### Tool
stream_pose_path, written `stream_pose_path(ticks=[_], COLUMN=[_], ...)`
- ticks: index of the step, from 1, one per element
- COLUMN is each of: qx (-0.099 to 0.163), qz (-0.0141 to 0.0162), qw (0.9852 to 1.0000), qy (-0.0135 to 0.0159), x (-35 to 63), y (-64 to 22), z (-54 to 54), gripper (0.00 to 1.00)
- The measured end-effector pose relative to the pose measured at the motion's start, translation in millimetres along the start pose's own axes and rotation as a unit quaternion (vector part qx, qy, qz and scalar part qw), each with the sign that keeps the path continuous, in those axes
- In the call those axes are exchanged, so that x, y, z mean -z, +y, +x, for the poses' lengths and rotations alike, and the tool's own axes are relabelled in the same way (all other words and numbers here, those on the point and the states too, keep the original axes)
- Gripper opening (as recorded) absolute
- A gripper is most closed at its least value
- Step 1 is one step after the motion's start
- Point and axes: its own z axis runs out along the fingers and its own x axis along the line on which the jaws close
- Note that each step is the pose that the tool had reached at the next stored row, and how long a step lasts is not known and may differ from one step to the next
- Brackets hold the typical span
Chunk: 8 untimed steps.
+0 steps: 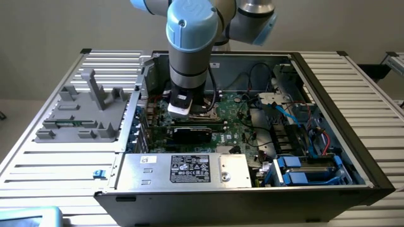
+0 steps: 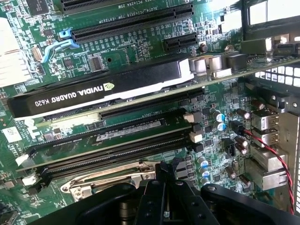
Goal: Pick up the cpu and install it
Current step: 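Install the second cpu locking lever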
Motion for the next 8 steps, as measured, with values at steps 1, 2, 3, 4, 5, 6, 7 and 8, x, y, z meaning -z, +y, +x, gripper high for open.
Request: stream_pose_path(ticks=[1,2,3,4,5,6,7,8], qx=[0.0,0.0,0.0,0.0,0.0,0.0,0.0,0.0], qz=[0.0001,0.0002,0.0004,0.0005,0.0007,0.0009,0.0011,0.0013], qw=[1.0,1.0,1.0,1.0,1.0,1.0,1.0,1.0], qy=[0.0,-0.0001,-0.0001,-0.0001,-0.0002,-0.0002,-0.0003,-0.0003], x=[-0.7,-1.4,-2.0,-2.5,-3.0,-3.6,-4.1,-4.7], y=[0.2,0.3,0.5,0.7,0.8,0.9,1.1,1.2], z=[0.1,0.2,0.3,0.3,0.4,0.4,0.5,0.6], gripper=[0.11,0.11,0.11,0.11,0.11,0.11,0.11,0.11])
